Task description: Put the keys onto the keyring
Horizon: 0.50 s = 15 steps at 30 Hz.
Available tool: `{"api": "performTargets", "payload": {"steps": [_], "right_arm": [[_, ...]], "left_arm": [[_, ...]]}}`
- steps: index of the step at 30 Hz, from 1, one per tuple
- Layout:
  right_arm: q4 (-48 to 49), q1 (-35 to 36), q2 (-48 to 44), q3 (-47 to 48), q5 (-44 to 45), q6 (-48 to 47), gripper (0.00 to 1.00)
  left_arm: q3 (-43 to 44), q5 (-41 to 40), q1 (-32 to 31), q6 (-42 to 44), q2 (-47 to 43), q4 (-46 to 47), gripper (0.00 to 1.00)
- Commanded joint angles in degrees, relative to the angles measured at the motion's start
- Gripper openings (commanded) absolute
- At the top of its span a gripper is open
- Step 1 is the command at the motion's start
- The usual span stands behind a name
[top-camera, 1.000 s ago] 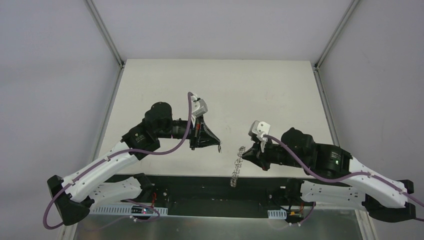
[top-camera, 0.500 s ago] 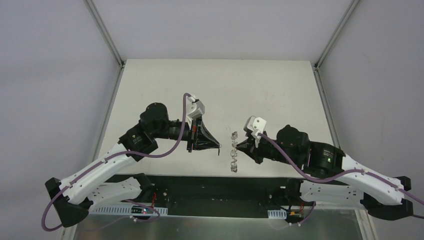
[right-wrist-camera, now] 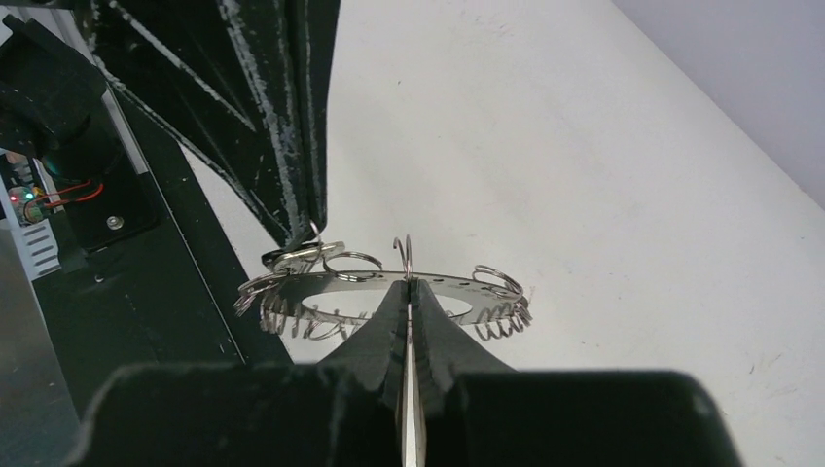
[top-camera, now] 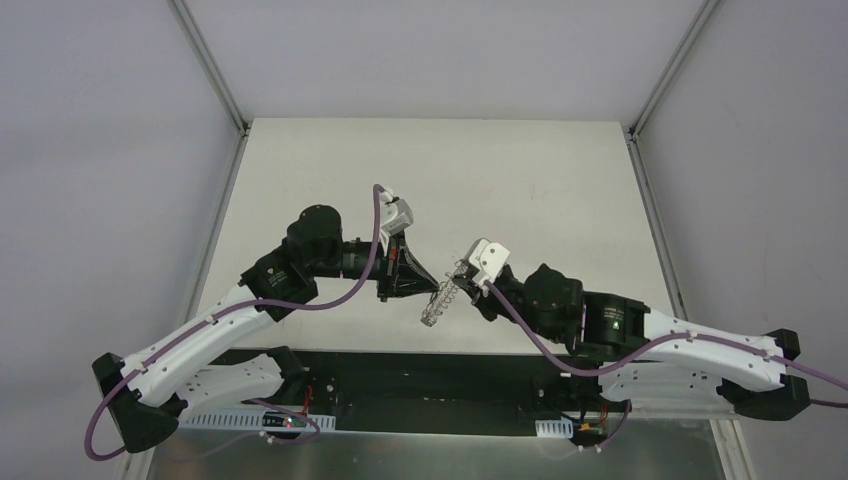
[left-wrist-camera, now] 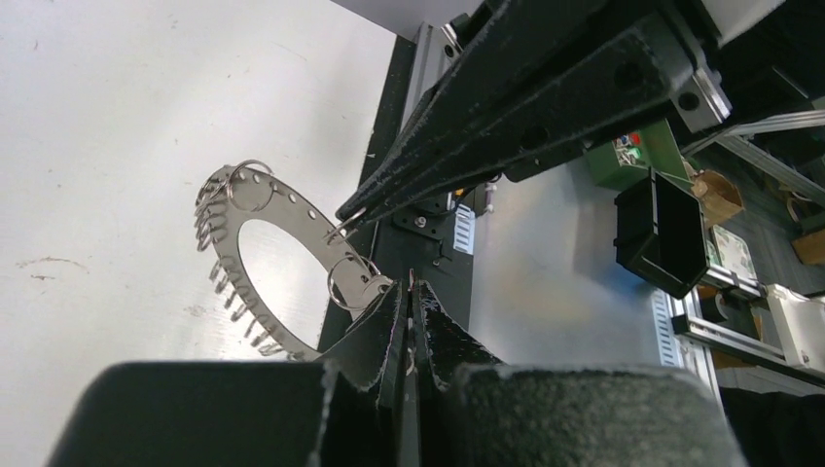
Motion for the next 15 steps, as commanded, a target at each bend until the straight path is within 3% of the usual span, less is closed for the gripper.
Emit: {"api": "performTargets", "payload": {"steps": [1,15], "right_arm": [[9.9,2.3,-0.3,-0.1,6.4,-3.5,0.0],[10.9,5.9,1.5,0.4,9.3,-6.4,0.0]], "left_arm": [[1.9,-2.4,0.3,0.2,-0.1,0.0,0.0],[3.1,-6.5,0.4,0.6,0.1,-2.4,0.0]]}}
